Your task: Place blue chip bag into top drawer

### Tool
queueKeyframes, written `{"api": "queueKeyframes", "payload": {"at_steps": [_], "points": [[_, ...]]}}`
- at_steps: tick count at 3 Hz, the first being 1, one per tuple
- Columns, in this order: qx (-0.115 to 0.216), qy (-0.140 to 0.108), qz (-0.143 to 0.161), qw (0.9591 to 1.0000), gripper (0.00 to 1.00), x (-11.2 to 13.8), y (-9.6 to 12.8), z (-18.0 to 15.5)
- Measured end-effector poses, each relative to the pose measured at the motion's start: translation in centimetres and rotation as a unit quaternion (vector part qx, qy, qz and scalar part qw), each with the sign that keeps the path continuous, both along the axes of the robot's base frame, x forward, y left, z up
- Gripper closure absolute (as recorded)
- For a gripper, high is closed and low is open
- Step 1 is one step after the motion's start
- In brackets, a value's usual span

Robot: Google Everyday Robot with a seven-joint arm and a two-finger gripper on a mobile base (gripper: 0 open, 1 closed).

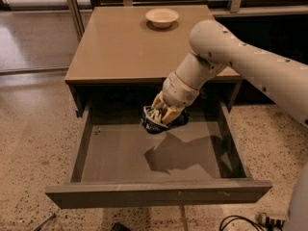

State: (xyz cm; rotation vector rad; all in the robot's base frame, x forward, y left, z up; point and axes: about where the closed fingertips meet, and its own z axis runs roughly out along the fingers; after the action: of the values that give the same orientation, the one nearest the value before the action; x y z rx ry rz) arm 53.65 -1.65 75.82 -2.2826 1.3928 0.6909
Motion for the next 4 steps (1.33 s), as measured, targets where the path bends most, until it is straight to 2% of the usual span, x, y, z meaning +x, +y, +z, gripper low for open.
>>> {"api": "queueKeyframes", "payload": {"at_steps": [1,2,3,4], "points": [[0.04,0.014,0.003,0.9991,1.0,2.2,1.0,-1.7],[0.043,0.032,0.015,0.9984,1.0,2.5,1.9,-3.9],[0.041,0.031,0.013,0.9986,1.0,2.4,1.9,-4.0],[0.012,0.004,-0.012,0.9999,1.0,1.3,1.9,-4.6]]}}
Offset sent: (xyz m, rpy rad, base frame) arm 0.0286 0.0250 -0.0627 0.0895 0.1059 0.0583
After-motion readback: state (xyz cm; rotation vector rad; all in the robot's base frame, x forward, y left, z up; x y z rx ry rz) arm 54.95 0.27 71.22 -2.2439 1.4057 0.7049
